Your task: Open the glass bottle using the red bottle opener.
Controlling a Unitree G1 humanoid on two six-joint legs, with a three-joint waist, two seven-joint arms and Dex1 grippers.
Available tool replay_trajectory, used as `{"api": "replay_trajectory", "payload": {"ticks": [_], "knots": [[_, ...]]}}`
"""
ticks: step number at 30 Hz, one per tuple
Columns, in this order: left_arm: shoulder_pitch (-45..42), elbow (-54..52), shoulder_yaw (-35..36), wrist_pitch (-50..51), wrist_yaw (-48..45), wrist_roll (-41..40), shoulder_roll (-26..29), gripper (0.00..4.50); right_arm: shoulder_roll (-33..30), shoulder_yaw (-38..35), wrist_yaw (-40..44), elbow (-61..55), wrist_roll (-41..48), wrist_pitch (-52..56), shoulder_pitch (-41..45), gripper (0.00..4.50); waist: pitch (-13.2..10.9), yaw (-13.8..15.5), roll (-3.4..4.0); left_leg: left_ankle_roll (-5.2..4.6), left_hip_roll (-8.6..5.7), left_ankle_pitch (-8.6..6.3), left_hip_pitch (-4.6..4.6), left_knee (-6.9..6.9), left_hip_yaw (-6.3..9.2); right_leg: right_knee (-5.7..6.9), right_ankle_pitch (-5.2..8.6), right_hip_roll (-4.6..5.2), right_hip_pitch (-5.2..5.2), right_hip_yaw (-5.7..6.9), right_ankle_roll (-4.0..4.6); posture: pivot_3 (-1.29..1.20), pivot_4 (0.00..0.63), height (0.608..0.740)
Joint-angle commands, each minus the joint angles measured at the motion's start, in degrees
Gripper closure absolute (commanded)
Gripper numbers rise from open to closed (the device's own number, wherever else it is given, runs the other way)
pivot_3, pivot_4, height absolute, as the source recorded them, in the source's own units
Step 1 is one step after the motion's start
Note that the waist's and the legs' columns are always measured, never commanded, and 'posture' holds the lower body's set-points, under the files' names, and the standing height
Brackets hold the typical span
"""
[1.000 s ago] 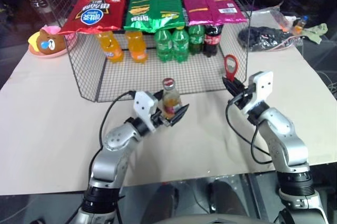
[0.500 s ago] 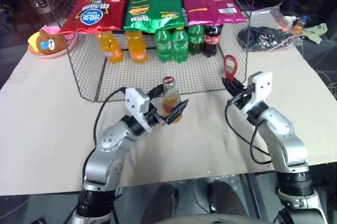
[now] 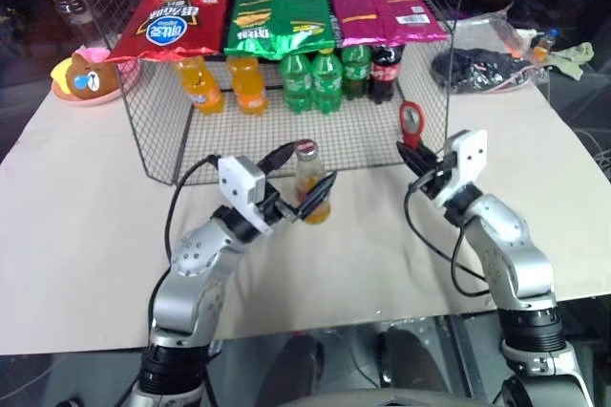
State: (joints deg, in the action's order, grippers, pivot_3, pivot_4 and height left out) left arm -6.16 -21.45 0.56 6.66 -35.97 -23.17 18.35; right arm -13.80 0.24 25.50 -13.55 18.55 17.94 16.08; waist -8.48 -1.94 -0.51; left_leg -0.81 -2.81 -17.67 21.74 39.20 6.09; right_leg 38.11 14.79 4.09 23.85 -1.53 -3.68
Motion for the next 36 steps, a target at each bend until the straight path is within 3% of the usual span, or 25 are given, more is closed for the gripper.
{"api": "replay_trajectory", "payload": {"ticks": [1,5,8,11,12,16,31,36], "knots": [[-0.41,-0.08,-0.39,-2.58,-0.36,1.18,0.03,0.06,-0.49,-0.31,0.63,-1.36,0.42,-0.57,1.28,4.42,0.00,0.00,0.00,0.00,0.00,0.00,0.00,0.00,0.00,0.00,0.00,0.00,0.00,0.00,0.00,0.00,0.150,0.740],[0.04,0.90,-1.07,-3.46,-0.97,1.41,-0.29,0.06,-0.87,-0.45,0.82,-1.60,0.52,-0.17,1.46,4.42,0.00,-0.01,0.00,0.00,0.00,0.00,0.00,0.00,-0.01,0.00,0.00,0.00,0.00,0.00,0.00,0.00,0.150,0.740],[-0.01,1.66,-1.40,-3.90,-1.33,1.48,-0.38,0.86,-1.04,-0.44,0.81,-1.81,0.51,0.04,1.48,4.42,0.00,-0.01,0.00,0.00,0.00,0.00,0.00,0.00,0.00,0.00,0.00,0.00,0.00,0.00,0.00,0.00,0.150,0.740],[-0.23,2.32,-1.36,-3.96,-1.65,1.16,-0.62,1.92,-1.15,-0.41,0.73,-2.10,0.52,0.30,1.53,4.42,0.00,-0.01,0.00,0.00,0.00,0.00,0.00,0.00,0.00,0.00,0.00,0.00,0.00,0.00,0.00,0.00,0.150,0.740],[-0.38,2.62,-1.30,-3.96,-1.66,1.02,-0.79,2.48,-1.23,-0.44,0.73,-2.19,0.55,0.38,1.56,4.42,0.01,0.00,0.02,0.00,0.00,0.00,0.00,0.00,0.00,0.00,0.00,0.00,-0.01,0.00,0.00,0.00,0.150,0.740],[-0.72,3.49,-1.45,-4.09,-1.70,0.51,-1.20,3.14,-1.50,-0.27,0.84,-2.52,0.43,0.46,1.72,4.42,0.06,0.11,0.07,0.00,0.00,0.00,-0.07,0.00,0.00,-0.01,0.00,0.01,-0.09,0.00,0.00,0.00,0.150,0.740],[0.92,3.01,-2.00,-4.37,-1.57,0.64,-0.93,3.14,-2.14,9.91,4.66,-6.25,-5.35,-3.14,6.76,4.42,0.08,0.06,0.11,0.00,0.01,0.00,-0.11,0.01,-0.01,0.00,0.00,0.00,-0.11,0.00,0.00,0.00,0.150,0.740],[1.24,2.87,-2.11,-4.04,-0.71,0.66,-1.16,3.14,-3.80,15.85,6.15,-2.99,-14.04,-12.02,7.79,4.42,0.08,0.17,0.11,0.00,-0.01,0.00,-0.11,0.02,0.01,-0.02,0.00,0.00,-0.12,0.02,0.00,0.00,0.150,0.740]]}}
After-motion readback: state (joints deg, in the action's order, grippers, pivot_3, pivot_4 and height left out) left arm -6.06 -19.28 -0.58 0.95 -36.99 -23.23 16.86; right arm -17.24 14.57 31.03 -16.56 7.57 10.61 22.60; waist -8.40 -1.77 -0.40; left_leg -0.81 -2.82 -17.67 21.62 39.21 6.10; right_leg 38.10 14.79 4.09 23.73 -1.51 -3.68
